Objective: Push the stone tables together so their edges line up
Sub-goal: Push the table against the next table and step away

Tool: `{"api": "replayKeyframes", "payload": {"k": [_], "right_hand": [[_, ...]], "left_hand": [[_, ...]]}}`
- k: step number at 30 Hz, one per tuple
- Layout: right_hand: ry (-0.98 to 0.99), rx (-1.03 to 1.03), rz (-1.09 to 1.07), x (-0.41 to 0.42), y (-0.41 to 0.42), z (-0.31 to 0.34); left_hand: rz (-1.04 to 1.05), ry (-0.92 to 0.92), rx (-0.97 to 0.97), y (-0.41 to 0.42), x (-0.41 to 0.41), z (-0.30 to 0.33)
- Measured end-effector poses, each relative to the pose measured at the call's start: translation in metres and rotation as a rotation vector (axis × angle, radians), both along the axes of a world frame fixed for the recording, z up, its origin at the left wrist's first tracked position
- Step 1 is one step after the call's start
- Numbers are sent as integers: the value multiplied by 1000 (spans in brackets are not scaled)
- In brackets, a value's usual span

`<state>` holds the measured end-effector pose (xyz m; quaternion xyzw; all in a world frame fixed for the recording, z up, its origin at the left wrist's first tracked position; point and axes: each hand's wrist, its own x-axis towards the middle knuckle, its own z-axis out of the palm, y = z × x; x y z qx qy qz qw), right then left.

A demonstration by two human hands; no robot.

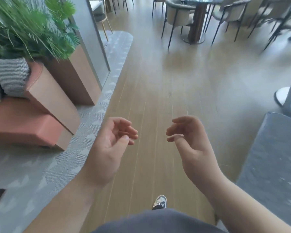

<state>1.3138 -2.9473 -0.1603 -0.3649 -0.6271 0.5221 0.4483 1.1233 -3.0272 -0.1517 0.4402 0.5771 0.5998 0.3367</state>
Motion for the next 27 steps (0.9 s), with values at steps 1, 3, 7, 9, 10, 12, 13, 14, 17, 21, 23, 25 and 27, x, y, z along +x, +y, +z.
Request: {"api": "replayKeyframes", "payload": {"k": [1, 3, 7, 9, 10, 12, 13, 14, 17, 21, 23, 25, 27], "right_hand": [[-1, 7, -19, 0, 17, 2], [-11, 12, -44, 1, 49, 6], [9, 11, -132, 11, 96, 8], [-7, 6, -180, 19, 113, 8], [-20, -9, -206, 22, 122, 7], [-52, -34, -261, 27, 140, 3], [-67, -40, -290, 29, 150, 0], [-72, -46, -317, 30, 160, -2], [-61, -54, -407, 32, 195, -9], [-78, -61, -516, 23, 255, -20], [-89, -58, -567, 15, 291, -23], [-69, -76, -617, 8, 326, -23], [-19, -94, -679, 3, 356, -21]], "left_hand": [[-24, 19, 5, 20, -2, 2], [-60, 41, 10, 59, -9, 6], [-118, -1, 13, 125, -10, 5], [-166, -28, 3, 154, -4, 0], [-193, -41, -8, 168, -1, -3], [-233, -74, -30, 199, 4, -10], [-253, -93, -39, 215, 5, -13], [-276, -108, -46, 232, 7, -16], [-359, -123, -32, 287, 6, -23], [-458, -168, -32, 369, 2, -35], [-527, -166, -43, 414, -1, -40], [-608, -157, -71, 458, -3, -40], [-669, -149, -90, 499, -2, -36]]}}
